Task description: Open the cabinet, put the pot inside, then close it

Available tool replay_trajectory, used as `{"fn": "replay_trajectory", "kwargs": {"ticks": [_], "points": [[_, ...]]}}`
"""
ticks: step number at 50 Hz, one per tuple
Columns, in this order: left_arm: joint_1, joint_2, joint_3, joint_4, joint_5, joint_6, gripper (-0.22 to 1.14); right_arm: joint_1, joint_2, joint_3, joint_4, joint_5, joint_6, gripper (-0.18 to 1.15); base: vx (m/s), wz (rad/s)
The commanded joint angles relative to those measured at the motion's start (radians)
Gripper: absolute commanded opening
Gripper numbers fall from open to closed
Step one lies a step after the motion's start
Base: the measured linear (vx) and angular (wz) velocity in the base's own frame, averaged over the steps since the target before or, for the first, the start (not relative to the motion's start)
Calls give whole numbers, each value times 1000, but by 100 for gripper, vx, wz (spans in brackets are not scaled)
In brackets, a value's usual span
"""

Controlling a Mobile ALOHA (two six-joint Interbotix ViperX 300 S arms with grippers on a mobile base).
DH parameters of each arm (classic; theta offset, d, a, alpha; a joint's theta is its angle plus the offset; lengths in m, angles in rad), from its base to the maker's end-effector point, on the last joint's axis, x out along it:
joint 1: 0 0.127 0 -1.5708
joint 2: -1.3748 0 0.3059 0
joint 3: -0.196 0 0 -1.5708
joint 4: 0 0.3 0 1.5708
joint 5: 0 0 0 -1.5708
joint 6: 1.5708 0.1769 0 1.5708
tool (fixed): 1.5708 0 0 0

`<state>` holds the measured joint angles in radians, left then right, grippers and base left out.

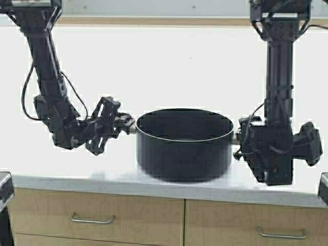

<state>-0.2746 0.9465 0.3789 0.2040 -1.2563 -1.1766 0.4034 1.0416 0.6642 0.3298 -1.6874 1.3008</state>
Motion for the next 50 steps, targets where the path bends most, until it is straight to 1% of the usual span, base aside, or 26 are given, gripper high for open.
{"fn": "replay_trajectory", "kwargs": {"ticks": [1,6,11,14,23,32,36,40,46,50], "points": [[-8,-92,83,3,-29,44,2,15,-126,77,-55,-12,-6,7,0,0],[-20,-169,183,-2,-71,60,3,18,-206,141,-91,-12,-12,7,0,0],[-44,-247,278,-28,-115,75,3,17,-278,209,-123,-12,-21,7,0,0],[-60,-295,324,-46,-129,81,3,18,-321,242,-138,-12,-35,7,0,0],[-107,-440,446,-72,-133,84,3,25,-439,331,-192,-12,-9,7,0,0],[-192,-623,568,-167,-120,118,3,63,-589,448,-192,-11,-28,7,4,0],[-213,-706,598,-198,-80,140,3,72,-667,483,-192,0,-26,7,5,1],[-227,-795,615,-212,-5,149,4,81,-755,505,-193,46,-26,8,3,1],[-250,-942,618,-242,133,167,4,98,-899,511,-195,176,-46,8,4,0],[-262,-1040,612,-285,232,210,4,115,-1006,500,-195,285,-63,8,4,-1]]}}
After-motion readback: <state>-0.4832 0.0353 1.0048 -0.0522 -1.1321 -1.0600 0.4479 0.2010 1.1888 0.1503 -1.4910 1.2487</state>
